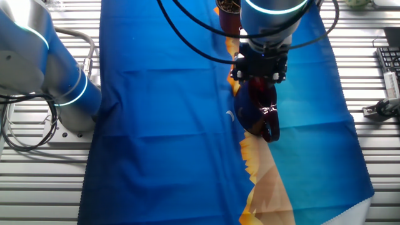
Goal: Water the plant
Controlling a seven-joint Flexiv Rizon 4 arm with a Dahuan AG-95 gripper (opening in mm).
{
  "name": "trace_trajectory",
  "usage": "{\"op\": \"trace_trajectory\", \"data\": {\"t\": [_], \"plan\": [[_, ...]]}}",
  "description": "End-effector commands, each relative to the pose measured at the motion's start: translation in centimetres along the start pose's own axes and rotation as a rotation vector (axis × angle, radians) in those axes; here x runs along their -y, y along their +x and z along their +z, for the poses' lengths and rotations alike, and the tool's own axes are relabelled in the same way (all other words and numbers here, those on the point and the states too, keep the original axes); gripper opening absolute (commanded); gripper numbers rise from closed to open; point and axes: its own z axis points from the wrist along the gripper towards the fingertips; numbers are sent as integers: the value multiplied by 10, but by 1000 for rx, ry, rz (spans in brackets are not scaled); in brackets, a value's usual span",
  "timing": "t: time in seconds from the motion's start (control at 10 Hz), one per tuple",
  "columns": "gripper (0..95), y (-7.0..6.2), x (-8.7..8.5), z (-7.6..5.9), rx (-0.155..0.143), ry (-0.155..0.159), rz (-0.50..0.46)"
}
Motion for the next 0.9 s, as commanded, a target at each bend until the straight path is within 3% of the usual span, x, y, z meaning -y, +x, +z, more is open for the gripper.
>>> {"op": "trace_trajectory", "data": {"t": [0.1,0.4,0.5,0.8,0.9], "plan": [[570,2,2,4,29,9,-68],[570,5,5,10,57,16,-174],[760,5,5,10,67,15,-183],[760,4,10,9,62,15,-201],[950,3,13,8,51,16,-193]]}}
